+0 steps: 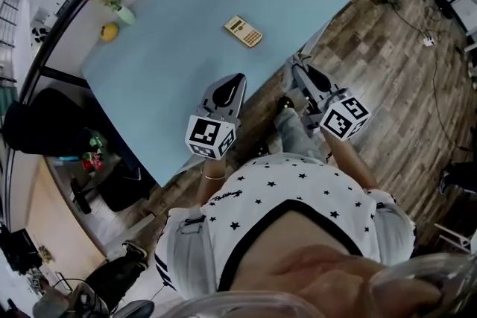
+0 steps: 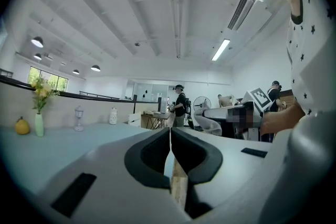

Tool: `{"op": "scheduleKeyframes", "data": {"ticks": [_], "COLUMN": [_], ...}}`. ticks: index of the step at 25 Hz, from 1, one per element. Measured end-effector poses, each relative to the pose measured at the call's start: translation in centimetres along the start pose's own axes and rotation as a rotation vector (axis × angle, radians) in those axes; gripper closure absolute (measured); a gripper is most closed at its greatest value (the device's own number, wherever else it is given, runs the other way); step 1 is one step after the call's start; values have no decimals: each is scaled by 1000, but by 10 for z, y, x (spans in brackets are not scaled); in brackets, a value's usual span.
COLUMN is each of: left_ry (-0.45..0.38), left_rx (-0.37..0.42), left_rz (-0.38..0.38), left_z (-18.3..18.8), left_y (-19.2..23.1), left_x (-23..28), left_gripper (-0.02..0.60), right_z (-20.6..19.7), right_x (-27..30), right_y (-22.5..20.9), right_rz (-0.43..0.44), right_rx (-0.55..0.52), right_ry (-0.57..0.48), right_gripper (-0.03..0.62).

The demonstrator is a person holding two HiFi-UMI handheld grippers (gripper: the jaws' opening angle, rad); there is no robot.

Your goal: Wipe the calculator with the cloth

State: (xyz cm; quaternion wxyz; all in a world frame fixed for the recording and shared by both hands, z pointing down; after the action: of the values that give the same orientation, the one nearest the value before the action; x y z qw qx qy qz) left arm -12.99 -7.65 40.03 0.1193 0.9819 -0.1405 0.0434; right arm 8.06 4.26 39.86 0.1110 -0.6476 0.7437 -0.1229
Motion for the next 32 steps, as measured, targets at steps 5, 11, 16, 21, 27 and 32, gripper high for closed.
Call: {"op": "scheduleKeyframes", "data": {"ticks": [5, 11, 16, 21, 27, 32], "left_ry": [2, -8, -24, -20, -25, -35], "left_rx": [-2, 6, -2, -28, -25, -25], "left_rz": [115, 264, 345, 403, 468, 521], "left_z": [4, 14, 22, 22, 28, 32], "left_y": [22, 51, 70, 85, 94, 98], "left_x": [3, 17, 40, 62, 88, 108], "left_gripper": [551, 551, 551, 551, 551, 551], "right_z": [6, 11, 14, 16, 16, 8], "right_x": [50, 116, 159, 194, 223, 249], "right_y": [-24, -51, -79, -103, -129, -152], "right_rz": [95, 238, 308, 367, 428, 474], "right_rx": [14, 9, 20, 24, 27, 10], "right_ry": [23, 70, 119, 154, 196, 251], "right_gripper": [543, 543, 543, 543, 543, 543]}}
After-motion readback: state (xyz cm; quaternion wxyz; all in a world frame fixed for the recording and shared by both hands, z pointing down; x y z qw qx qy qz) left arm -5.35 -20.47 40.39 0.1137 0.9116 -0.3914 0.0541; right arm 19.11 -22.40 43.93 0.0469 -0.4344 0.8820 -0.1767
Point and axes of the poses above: the fingertips, and each gripper's own axes: x forward along the fingers, y to its left, z out of its top, the point moved 8 cm from there along -x, backward along the fingers, and after that the axes turned 7 degrees about -x, right-handed, at the moved point
